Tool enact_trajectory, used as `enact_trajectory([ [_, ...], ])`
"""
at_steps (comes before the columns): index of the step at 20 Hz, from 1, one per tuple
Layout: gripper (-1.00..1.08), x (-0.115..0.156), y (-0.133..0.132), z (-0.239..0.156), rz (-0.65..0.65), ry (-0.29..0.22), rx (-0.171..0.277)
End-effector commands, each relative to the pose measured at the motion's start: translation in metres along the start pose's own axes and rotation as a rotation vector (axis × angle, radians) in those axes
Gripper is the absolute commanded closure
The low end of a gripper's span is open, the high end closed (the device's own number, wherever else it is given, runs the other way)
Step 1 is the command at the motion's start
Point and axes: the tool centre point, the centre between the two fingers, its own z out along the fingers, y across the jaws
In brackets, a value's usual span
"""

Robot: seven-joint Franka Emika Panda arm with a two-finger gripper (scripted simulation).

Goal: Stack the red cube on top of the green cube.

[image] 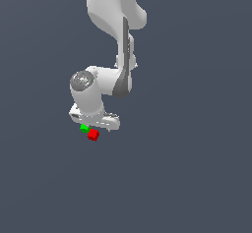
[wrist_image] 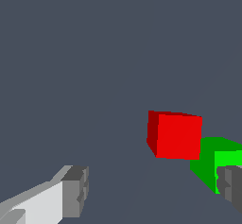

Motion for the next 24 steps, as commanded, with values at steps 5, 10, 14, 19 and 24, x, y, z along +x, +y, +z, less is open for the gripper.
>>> enact_trajectory([
  [5, -0.92, 0.014, 0.035, 0.014, 0.056, 0.022, 0.006],
  [10, -0.92, 0.015, 0.036, 0.015, 0.058, 0.022, 0.008],
  [14, -0.92, 0.014, 0.035, 0.015, 0.058, 0.021, 0.007],
  [19, -0.92, 0.014, 0.035, 0.027, 0.057, 0.021, 0.008],
  [24, -0.92, 0.014, 0.034, 0.053, 0.057, 0.021, 0.008],
])
